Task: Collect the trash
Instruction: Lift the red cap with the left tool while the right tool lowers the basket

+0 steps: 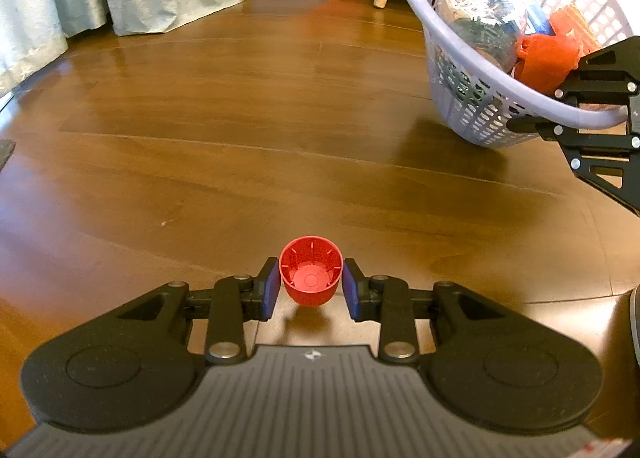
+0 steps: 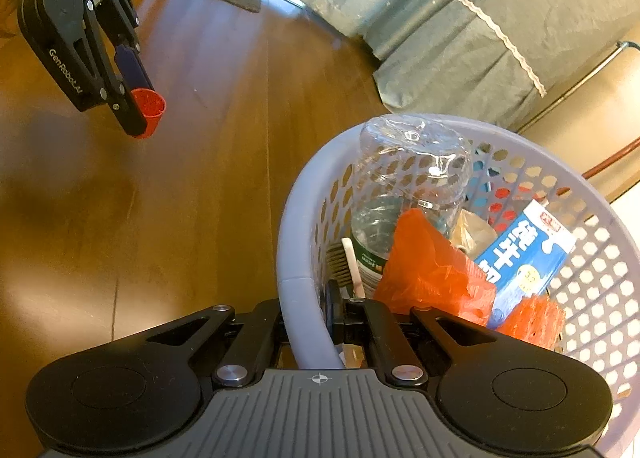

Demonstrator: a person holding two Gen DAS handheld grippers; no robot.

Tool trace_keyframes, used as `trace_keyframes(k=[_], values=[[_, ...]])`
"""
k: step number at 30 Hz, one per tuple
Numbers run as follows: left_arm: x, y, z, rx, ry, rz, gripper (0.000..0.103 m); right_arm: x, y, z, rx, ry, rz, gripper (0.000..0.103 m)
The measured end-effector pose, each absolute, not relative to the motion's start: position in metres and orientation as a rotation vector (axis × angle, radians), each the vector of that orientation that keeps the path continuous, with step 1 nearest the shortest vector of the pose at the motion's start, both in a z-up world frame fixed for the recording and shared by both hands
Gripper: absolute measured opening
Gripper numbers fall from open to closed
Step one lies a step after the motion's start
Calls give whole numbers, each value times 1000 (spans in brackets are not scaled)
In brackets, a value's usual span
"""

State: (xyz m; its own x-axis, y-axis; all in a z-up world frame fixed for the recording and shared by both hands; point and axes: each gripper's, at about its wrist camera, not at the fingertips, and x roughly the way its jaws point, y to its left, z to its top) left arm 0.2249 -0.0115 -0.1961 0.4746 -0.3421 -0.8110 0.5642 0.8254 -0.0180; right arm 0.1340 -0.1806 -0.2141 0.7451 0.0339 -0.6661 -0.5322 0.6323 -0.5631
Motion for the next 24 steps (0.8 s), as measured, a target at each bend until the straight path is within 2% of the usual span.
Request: trace_keyframes(k=[13, 24], values=[[216, 16, -177, 235, 919, -511, 28, 121, -167, -206, -853, 653, 451, 0], [205, 45, -135, 162, 881, -463, 28, 110, -139, -193, -851, 627, 633, 0]])
